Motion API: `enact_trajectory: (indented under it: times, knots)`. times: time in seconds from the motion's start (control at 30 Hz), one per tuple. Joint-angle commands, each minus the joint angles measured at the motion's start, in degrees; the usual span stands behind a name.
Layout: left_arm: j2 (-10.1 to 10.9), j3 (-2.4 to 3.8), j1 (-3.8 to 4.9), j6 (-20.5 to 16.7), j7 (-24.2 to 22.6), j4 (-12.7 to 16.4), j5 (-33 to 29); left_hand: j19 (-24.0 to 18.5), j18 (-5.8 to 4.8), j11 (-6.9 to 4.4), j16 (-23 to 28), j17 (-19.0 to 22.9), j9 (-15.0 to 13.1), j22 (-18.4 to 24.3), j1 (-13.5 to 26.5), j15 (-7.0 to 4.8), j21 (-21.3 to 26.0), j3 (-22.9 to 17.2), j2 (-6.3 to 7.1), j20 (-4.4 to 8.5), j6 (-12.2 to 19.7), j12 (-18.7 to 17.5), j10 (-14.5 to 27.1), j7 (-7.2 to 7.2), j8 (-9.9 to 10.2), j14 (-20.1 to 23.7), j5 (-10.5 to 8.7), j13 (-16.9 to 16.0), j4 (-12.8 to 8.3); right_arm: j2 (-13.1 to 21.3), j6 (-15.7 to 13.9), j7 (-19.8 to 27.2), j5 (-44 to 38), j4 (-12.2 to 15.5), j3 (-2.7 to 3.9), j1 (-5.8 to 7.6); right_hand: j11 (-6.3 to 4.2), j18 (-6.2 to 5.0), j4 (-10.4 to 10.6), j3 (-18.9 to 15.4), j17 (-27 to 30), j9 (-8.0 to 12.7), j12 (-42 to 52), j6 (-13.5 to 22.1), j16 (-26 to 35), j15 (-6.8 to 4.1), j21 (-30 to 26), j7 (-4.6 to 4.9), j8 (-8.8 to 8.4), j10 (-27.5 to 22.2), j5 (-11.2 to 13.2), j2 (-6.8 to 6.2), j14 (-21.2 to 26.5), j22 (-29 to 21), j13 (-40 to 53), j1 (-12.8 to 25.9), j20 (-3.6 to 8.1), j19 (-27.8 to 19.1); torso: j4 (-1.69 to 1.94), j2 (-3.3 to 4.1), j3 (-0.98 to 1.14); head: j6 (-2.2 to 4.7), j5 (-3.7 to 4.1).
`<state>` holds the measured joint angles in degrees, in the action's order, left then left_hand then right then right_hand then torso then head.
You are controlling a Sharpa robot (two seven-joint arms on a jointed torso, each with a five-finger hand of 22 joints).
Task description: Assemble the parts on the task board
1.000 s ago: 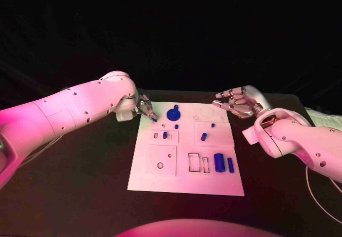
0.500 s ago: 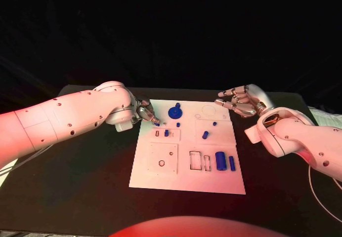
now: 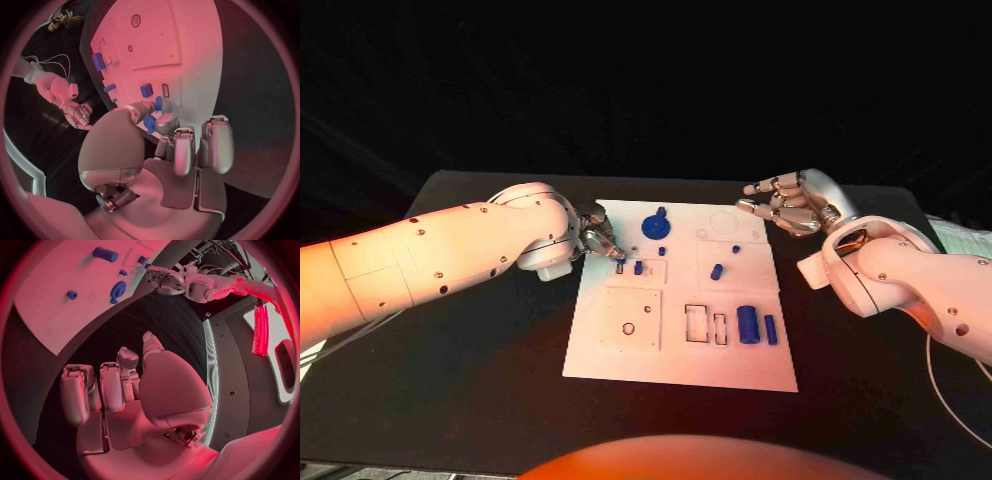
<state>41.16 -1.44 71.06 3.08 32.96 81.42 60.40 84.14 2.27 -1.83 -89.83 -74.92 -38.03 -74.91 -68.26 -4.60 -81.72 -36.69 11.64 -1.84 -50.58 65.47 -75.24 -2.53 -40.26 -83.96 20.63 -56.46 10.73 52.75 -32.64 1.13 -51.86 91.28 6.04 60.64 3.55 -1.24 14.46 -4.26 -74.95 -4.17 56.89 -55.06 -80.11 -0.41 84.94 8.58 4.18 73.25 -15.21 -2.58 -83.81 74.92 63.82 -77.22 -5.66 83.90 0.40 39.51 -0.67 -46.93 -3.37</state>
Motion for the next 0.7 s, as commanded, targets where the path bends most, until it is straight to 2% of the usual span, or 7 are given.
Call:
enact_trajectory:
  times: [0.03,0.3,0.57,0.7]
  knots:
    - [0.02,0.01,-0.14,0.5,1.48,0.44,2.31,1.54,0.0,0.0,-0.17,-15.08,0.07,-9.13,0.31,-0.44,-0.28,-8.87,-0.19,0.46,-0.44,0.23,-0.49,0.04,-0.3,-6.04,0.28,-0.09,-9.18,0.01,0.68,0.42,-0.18,0.06,-0.02,-0.07,0.01,-0.93,0.04,-0.31,-1.41,0.07,-0.02,-0.23,0.21,-0.39,-0.32,0.01,-0.24,-0.07,-0.19,0.7,-3.27,6.38,-0.04,0.08,0.27,0.51,-0.04,0.07,0.0,-0.17,-0.09]
    - [0.24,0.0,-0.36,2.73,2.37,1.05,3.02,1.58,-0.02,-0.1,-0.17,-15.08,0.33,-9.21,0.74,-0.51,-0.31,-8.98,0.03,0.54,-0.69,0.3,-0.76,0.13,-0.41,-6.04,1.21,-0.23,-9.61,0.07,0.69,0.41,-0.14,0.1,-0.03,-0.08,0.01,-0.93,0.04,-0.31,-1.41,0.07,-0.02,-0.23,0.21,-0.39,-0.32,0.01,-0.24,-0.07,-0.19,0.7,-3.27,6.38,-0.04,0.08,0.27,0.51,0.05,0.0,0.01,-0.27,-0.18]
    - [0.06,-0.01,-0.46,3.84,2.61,1.05,3.62,1.61,-0.03,-0.12,-0.17,-15.08,0.4,-9.26,0.85,-0.52,-0.36,-8.97,0.11,0.56,-0.76,0.28,-0.8,0.15,-0.44,-6.04,1.49,-0.22,-9.74,0.05,0.73,0.42,-0.13,0.12,-0.03,-0.08,0.01,-0.93,0.04,-0.31,-1.41,0.07,-0.02,-0.23,0.21,-0.39,-0.32,0.01,-0.24,-0.07,-0.19,0.7,-3.27,6.38,-0.04,0.08,0.27,0.51,-0.08,0.03,0.01,-0.4,-0.31]
    - [0.01,-0.02,-0.49,4.34,2.65,0.99,3.81,1.62,-0.04,-0.13,-0.17,-15.08,0.46,-9.28,0.9,-0.53,-0.38,-8.95,0.21,0.57,-0.82,0.28,-0.85,0.17,-0.46,-6.04,1.66,-0.23,-9.87,0.08,0.75,0.43,0.07,0.12,-0.04,-0.08,0.01,-0.93,0.04,-0.31,-1.41,0.07,-0.02,-0.23,0.21,-0.39,-0.32,0.01,-0.24,-0.07,-0.19,0.7,-3.27,6.38,-0.04,0.08,0.27,0.51,-0.02,0.03,0.02,-0.37,-0.35]
